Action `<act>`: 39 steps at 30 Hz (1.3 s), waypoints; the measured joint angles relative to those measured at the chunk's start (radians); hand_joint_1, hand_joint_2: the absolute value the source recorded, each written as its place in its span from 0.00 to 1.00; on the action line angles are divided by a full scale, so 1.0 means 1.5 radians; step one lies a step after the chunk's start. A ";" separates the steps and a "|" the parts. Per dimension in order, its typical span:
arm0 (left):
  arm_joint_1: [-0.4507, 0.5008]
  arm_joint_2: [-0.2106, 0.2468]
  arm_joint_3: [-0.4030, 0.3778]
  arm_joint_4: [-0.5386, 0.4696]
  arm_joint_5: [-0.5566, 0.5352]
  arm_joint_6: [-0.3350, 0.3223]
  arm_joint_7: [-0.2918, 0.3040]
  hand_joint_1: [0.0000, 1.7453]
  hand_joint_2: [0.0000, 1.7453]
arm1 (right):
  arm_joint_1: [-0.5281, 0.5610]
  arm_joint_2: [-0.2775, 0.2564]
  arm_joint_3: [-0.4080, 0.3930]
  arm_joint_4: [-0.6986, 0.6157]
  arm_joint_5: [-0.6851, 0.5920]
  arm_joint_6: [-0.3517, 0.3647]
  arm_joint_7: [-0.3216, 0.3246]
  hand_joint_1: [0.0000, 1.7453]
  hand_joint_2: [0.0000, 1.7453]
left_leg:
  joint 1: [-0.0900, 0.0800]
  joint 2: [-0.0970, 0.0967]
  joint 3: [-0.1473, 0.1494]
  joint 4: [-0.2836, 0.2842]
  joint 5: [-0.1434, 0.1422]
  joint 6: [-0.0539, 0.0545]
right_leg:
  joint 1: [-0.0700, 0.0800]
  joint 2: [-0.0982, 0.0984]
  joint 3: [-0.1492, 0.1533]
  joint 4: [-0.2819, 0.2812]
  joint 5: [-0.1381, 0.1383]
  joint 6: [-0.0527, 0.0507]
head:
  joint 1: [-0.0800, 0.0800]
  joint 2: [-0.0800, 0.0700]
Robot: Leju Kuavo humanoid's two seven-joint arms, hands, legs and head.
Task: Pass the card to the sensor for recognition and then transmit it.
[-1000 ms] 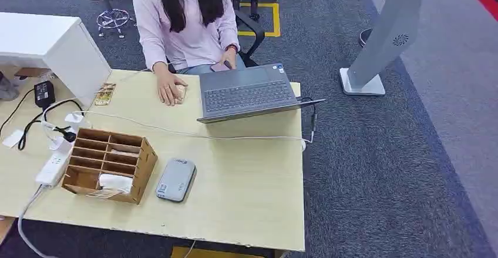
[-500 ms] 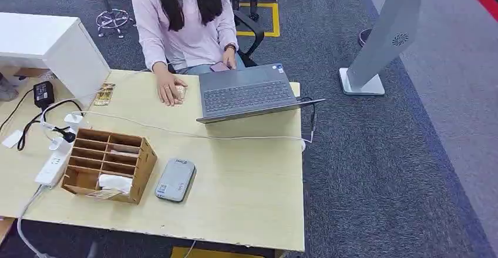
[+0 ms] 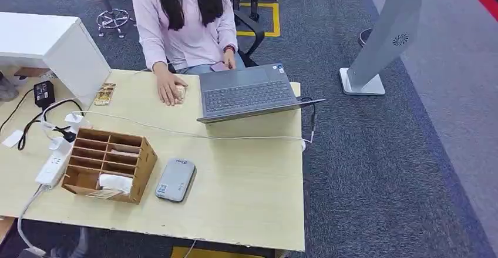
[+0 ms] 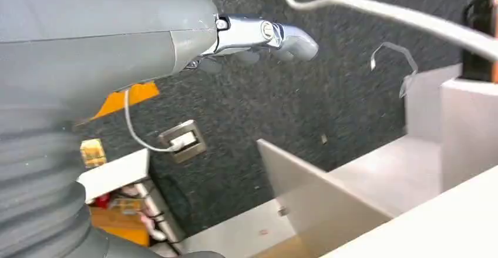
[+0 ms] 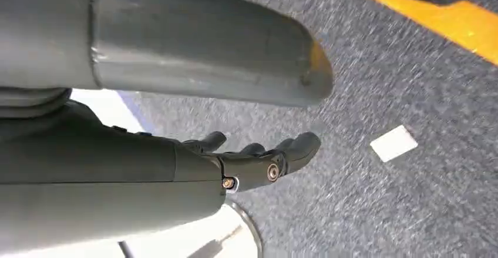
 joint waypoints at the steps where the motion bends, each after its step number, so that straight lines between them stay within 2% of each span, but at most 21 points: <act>1: 0.000 -0.001 0.005 0.000 -0.001 0.001 -0.005 0.00 1.00 | -0.001 0.001 -0.003 0.001 0.006 -0.001 0.002 0.00 0.00 | 0.000 0.000 0.000 0.000 0.000 0.000 | 0.000 0.000 0.000 0.000 0.000 0.000 | 0.001 0.000; 2: 0.004 -0.011 0.006 0.000 0.011 -0.009 -0.006 0.00 1.00 | -0.003 0.002 -0.009 0.001 -0.005 -0.007 0.009 0.00 0.00 | 0.000 0.000 -0.001 0.000 0.000 0.000 | 0.000 0.000 0.001 0.000 0.000 0.000 | 0.001 0.000; 3: 0.034 -0.031 -0.001 -0.012 0.070 -0.064 -0.008 0.00 1.00 | -0.005 0.004 -0.028 0.002 -0.059 -0.022 0.025 0.00 0.00 | -0.001 0.000 -0.001 -0.001 -0.001 0.000 | -0.001 0.000 0.002 0.000 -0.001 0.001 | 0.000 0.000; 4: 0.095 -0.043 -0.025 -0.068 0.148 -0.127 -0.010 0.00 1.00 | -0.007 0.004 -0.056 0.002 -0.114 -0.028 0.031 0.00 0.00 | -0.003 0.002 -0.001 -0.003 -0.005 0.000 | -0.002 0.002 0.008 0.001 -0.005 0.001 | 0.001 0.000; 5: 0.179 -0.067 -0.062 -0.170 0.257 -0.175 0.000 0.00 1.00 | -0.006 0.004 -0.088 0.002 -0.155 -0.028 0.030 0.00 0.00 | -0.003 0.008 0.008 -0.004 -0.011 -0.002 | -0.002 0.007 0.014 0.001 -0.008 -0.002 | 0.002 0.000; 6: 0.289 -0.083 -0.111 -0.292 0.369 -0.171 0.016 0.00 1.00 | 0.000 0.003 -0.112 0.002 -0.169 -0.027 0.029 0.00 0.00 | 0.000 0.021 0.017 -0.003 -0.020 -0.002 | 0.000 0.019 0.016 0.001 -0.011 -0.004 | -0.001 0.000; 7: 0.387 -0.095 -0.170 -0.430 0.489 -0.145 0.026 0.00 1.00 | 0.011 0.002 -0.131 0.002 -0.173 -0.027 0.027 0.00 0.00 | 0.003 0.026 0.023 0.000 -0.023 0.000 | 0.003 0.025 0.016 0.000 -0.012 -0.004 | -0.005 0.000; 8: 0.455 -0.106 -0.208 -0.524 0.565 -0.136 0.026 0.00 1.00 | 0.021 -0.002 -0.143 0.002 -0.175 -0.027 0.028 0.00 0.00 | 0.004 0.020 0.023 0.004 -0.022 0.003 | 0.004 0.019 0.014 -0.001 -0.013 -0.001 | -0.008 0.000; 9: 0.494 -0.106 -0.252 -0.621 0.622 -0.124 0.023 0.00 1.00 | 0.028 -0.006 -0.158 0.001 -0.176 -0.029 0.032 0.00 0.00 | 0.002 0.001 0.017 0.004 -0.020 0.006 | 0.002 0.002 0.012 -0.002 -0.017 0.003 | -0.005 0.000; 10: 0.516 -0.112 -0.286 -0.674 0.630 -0.113 0.014 0.00 1.00 | 0.028 -0.007 -0.166 0.001 -0.175 -0.029 0.032 0.00 0.00 | 0.000 -0.008 0.015 0.004 -0.018 0.006 | 0.001 -0.009 0.013 -0.002 -0.019 0.003 | -0.003 0.000; 12: 0.553 -0.123 -0.359 -0.779 0.543 -0.077 0.000 0.00 1.00 | 0.016 -0.007 -0.181 0.001 -0.173 -0.029 0.036 0.00 0.00 | 0.000 -0.011 0.014 0.002 -0.017 0.005 | 0.000 -0.013 0.016 -0.001 -0.020 0.003 | 0.000 0.000; 14: 0.576 -0.140 -0.395 -0.839 0.502 -0.050 -0.005 0.00 1.00 | 0.011 -0.007 -0.189 0.002 -0.172 -0.030 0.037 0.00 0.00 | 0.000 -0.008 0.015 0.002 -0.018 0.005 | 0.000 -0.009 0.017 -0.001 -0.019 0.001 | 0.000 0.000; 18: 0.601 -0.149 -0.443 -0.919 0.505 -0.014 -0.011 0.00 1.00 | 0.012 -0.007 -0.200 0.002 -0.168 -0.031 0.041 0.00 0.00 | -0.001 -0.007 0.017 0.002 -0.018 0.005 | 0.000 -0.008 0.018 -0.001 -0.018 0.002 | 0.001 0.000; 23: 0.625 -0.157 -0.486 -0.978 0.510 0.036 -0.011 0.00 1.00 | 0.011 -0.007 -0.200 0.002 -0.161 -0.031 0.042 0.00 0.00 | 0.000 -0.007 0.017 0.002 -0.018 0.005 | 0.000 -0.008 0.019 -0.001 -0.018 0.002 | 0.000 0.000; 25: 0.628 -0.158 -0.492 -0.991 0.492 0.027 -0.011 0.00 1.00 | 0.011 -0.007 -0.201 0.002 -0.162 -0.031 0.040 0.00 0.00 | 0.000 -0.007 0.017 0.002 -0.018 0.005 | 0.000 -0.008 0.019 -0.001 -0.018 0.002 | 0.000 0.000; 29: 0.603 -0.159 -0.478 -1.010 0.385 -0.105 -0.011 0.00 1.00 | 0.011 -0.007 -0.202 0.002 -0.138 -0.017 0.036 0.00 0.00 | 0.000 -0.007 0.018 0.002 -0.017 0.005 | 0.000 -0.008 0.019 -0.001 -0.018 0.002 | 0.001 0.000; 30: 0.589 -0.160 -0.476 -1.016 0.350 -0.118 -0.011 0.00 1.00 | 0.011 -0.007 -0.200 0.002 -0.130 -0.014 0.035 0.00 0.00 | 0.000 -0.007 0.018 0.002 -0.017 0.005 | 0.000 -0.008 0.018 -0.001 -0.018 0.002 | 0.001 0.000; 32: 0.556 -0.160 -0.478 -1.037 0.239 -0.108 -0.011 0.00 1.00 | 0.010 -0.007 -0.194 0.002 -0.119 -0.007 0.029 0.00 0.00 | 0.000 -0.007 0.018 0.002 -0.017 0.004 | 0.000 -0.008 0.019 -0.001 -0.017 0.002 | 0.000 0.000; 35: 0.508 -0.160 -0.512 -1.054 0.080 -0.049 -0.011 0.00 1.00 | 0.009 -0.007 -0.188 0.004 -0.105 -0.006 0.021 0.00 0.00 | 0.000 -0.007 0.018 0.002 -0.016 0.005 | 0.000 -0.008 0.020 -0.001 -0.016 0.003 | 0.001 0.000; 36: 0.496 -0.159 -0.530 -1.056 0.050 -0.036 -0.011 0.00 1.00 | 0.009 -0.007 -0.185 0.004 -0.102 -0.006 0.020 0.00 0.00 | -0.001 -0.007 0.018 0.002 -0.016 0.005 | 0.000 -0.008 0.020 -0.001 -0.016 0.003 | 0.001 0.000; 39: 0.482 -0.158 -0.566 -1.061 0.035 -0.023 -0.011 0.00 1.00 | 0.007 -0.007 -0.178 0.005 -0.100 -0.006 0.019 0.00 0.00 | -0.001 -0.004 0.019 0.002 -0.016 0.005 | 0.000 -0.005 0.020 -0.001 -0.015 0.003 | 0.000 0.000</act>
